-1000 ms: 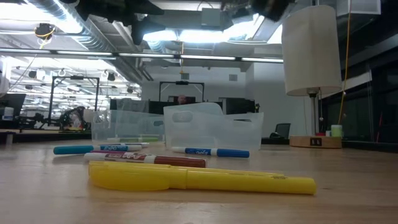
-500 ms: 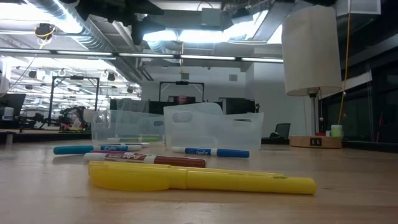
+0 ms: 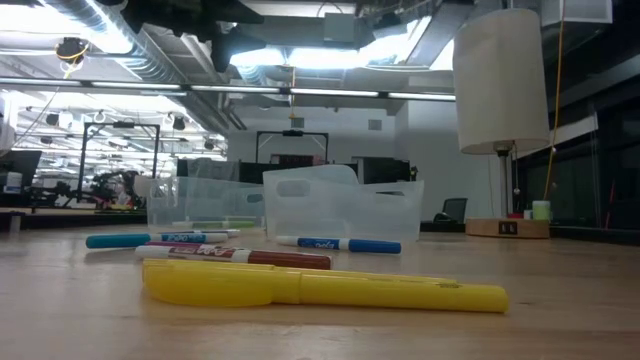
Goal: Pick & Place Markers
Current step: Put the light green highlighter into the black bin, then put the right blue marker into the transparent bin
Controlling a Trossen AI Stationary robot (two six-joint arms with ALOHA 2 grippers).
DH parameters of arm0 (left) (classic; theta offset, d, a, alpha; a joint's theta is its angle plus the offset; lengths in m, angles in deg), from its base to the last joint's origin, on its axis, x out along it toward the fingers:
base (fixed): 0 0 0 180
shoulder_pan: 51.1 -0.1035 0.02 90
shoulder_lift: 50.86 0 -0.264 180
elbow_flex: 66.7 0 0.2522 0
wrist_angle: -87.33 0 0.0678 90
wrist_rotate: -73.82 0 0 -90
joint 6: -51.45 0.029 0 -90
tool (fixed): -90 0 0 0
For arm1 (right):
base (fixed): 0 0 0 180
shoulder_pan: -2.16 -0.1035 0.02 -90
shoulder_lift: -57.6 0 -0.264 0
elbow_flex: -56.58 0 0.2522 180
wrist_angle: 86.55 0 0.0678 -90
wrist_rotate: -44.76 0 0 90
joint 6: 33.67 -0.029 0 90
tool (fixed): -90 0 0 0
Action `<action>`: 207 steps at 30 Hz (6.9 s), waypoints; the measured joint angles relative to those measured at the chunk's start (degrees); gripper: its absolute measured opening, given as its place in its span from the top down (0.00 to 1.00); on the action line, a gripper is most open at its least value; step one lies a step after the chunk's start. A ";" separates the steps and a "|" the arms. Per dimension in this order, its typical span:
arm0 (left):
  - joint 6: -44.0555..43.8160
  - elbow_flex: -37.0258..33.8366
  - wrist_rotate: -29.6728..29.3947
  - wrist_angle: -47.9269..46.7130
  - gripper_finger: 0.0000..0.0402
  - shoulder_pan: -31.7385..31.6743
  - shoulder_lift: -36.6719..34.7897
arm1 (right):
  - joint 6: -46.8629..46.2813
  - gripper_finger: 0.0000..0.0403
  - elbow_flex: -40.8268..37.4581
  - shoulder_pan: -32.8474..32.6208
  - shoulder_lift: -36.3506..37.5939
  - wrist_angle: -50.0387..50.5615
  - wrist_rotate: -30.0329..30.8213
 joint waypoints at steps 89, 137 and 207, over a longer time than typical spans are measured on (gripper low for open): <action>-1.23 0.00 3.18 0.50 0.46 1.33 -0.02 | 2.22 0.86 -10.09 0.38 -7.35 -12.79 5.91; -11.31 0.00 2.27 0.08 0.46 25.18 -0.04 | 22.18 0.97 -3.58 17.96 -4.12 -25.20 16.65; -13.59 0.01 -4.41 0.48 0.46 25.18 -0.04 | 9.15 1.00 -27.71 16.19 0.08 -63.92 25.60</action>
